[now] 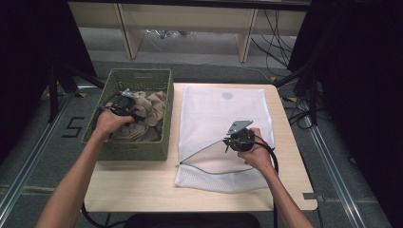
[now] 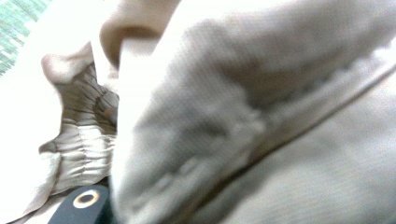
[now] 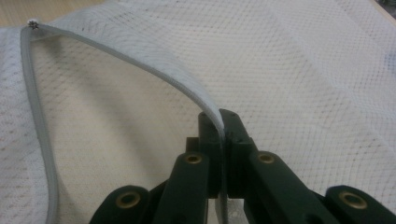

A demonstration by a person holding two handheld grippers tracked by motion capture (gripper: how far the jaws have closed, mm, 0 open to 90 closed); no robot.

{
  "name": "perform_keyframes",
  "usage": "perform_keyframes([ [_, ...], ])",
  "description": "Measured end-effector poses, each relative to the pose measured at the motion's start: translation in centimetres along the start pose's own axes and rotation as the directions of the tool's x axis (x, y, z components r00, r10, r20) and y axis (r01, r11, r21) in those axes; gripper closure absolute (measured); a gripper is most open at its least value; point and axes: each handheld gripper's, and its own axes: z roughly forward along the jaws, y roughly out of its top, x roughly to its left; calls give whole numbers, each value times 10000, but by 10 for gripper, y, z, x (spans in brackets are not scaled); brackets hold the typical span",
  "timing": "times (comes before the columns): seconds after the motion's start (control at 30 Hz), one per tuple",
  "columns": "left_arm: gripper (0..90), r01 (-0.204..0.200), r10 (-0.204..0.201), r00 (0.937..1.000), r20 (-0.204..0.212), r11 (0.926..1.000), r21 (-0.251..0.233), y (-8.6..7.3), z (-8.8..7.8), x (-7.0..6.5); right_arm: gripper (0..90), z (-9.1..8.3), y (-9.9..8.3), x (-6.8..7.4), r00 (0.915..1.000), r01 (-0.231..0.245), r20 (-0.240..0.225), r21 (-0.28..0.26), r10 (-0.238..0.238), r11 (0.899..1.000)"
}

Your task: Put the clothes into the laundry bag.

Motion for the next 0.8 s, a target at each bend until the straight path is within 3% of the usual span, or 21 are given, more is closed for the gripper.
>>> perform_keyframes([
  [0.07,707,48,-48,10000,8,9992,-391,6,-18,1,893,-3,1,1,10000,-53,35,10,53,10000],
  [0.17,707,393,-357,9988,343,9930,-1113,16,-50,2,893,-5,4,-1,9998,189,105,-204,-187,9996],
  [0.2,707,393,-357,9988,343,9930,-1113,16,-50,2,893,-5,4,-1,9998,189,105,-204,-187,9996],
  [0.23,707,275,-235,9992,319,9911,-1299,20,-65,0,893,-5,3,0,9999,21,99,-177,-20,9998],
  [0.3,707,241,-194,9992,350,9901,-1380,21,-72,-2,893,-5,3,0,9999,-19,110,-152,21,9999],
  [0.33,707,321,-264,9989,378,9868,-1590,22,-78,-4,893,-5,3,0,9999,-13,117,-176,15,9998],
  [0.37,707,440,-306,9968,734,9811,-1886,22,-89,-6,894,-5,4,-2,9999,155,64,-276,-153,9995],
  [0.4,707,564,-405,9959,806,9768,-2066,23,-93,-9,896,-6,4,-1,9999,-108,57,-264,110,9996],
  [0.43,707,581,-393,9951,912,9751,-2139,23,-97,-11,896,-6,4,-3,9999,61,86,-304,-58,9995],
  [0.53,707,737,-473,9918,1191,9708,-2282,23,-104,-17,896,-9,6,-2,9999,-107,97,-295,110,9995],
  [0.63,707,908,-433,9828,1795,9599,-2654,26,-121,-26,897,-14,9,-5,9998,89,176,-508,-81,9987],
  [0.73,707,805,-282,9807,1937,9602,-2676,28,-129,-33,897,-17,9,-5,9999,-140,68,-390,143,9991],
  [0.8,707,724,-118,9774,2112,9568,-2816,30,-138,-40,897,-17,10,-6,9999,79,85,-458,-75,9989],
])
